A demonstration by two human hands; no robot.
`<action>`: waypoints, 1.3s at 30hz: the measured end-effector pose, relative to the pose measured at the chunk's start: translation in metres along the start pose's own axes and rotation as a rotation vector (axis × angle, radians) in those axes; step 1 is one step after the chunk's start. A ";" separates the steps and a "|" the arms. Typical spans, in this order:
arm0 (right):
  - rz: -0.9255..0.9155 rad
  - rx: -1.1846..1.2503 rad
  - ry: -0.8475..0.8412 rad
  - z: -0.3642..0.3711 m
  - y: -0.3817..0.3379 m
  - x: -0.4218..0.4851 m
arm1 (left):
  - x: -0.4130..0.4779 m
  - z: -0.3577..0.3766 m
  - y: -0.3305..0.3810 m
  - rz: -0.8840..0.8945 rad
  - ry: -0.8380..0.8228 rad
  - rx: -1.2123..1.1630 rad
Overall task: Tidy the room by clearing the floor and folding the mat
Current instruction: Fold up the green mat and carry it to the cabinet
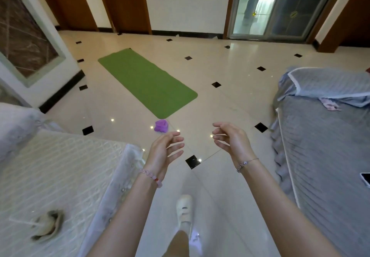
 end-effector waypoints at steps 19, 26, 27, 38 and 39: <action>0.084 -0.028 0.035 0.017 -0.074 0.331 | 0.336 0.019 0.109 -0.024 0.054 0.005; 0.131 -0.034 -0.036 0.006 -0.092 0.456 | 0.446 0.039 0.119 -0.042 0.119 -0.011; 0.136 -0.039 -0.056 0.004 -0.096 0.478 | 0.463 0.041 0.121 -0.040 0.141 -0.015; 0.161 -0.114 -0.210 -0.030 -0.184 0.704 | 0.660 0.115 0.170 -0.002 0.261 -0.083; 0.169 -0.120 -0.215 -0.032 -0.189 0.721 | 0.677 0.123 0.176 0.005 0.257 -0.087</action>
Point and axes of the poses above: each hand's wrist, its own x-axis towards the middle knuckle, its own z-axis out of the palm, y = z × x, the point moved 4 cm from there along x, towards the middle knuckle, and after that the axes turned 6 degrees about -y, right-handed, at the moved point
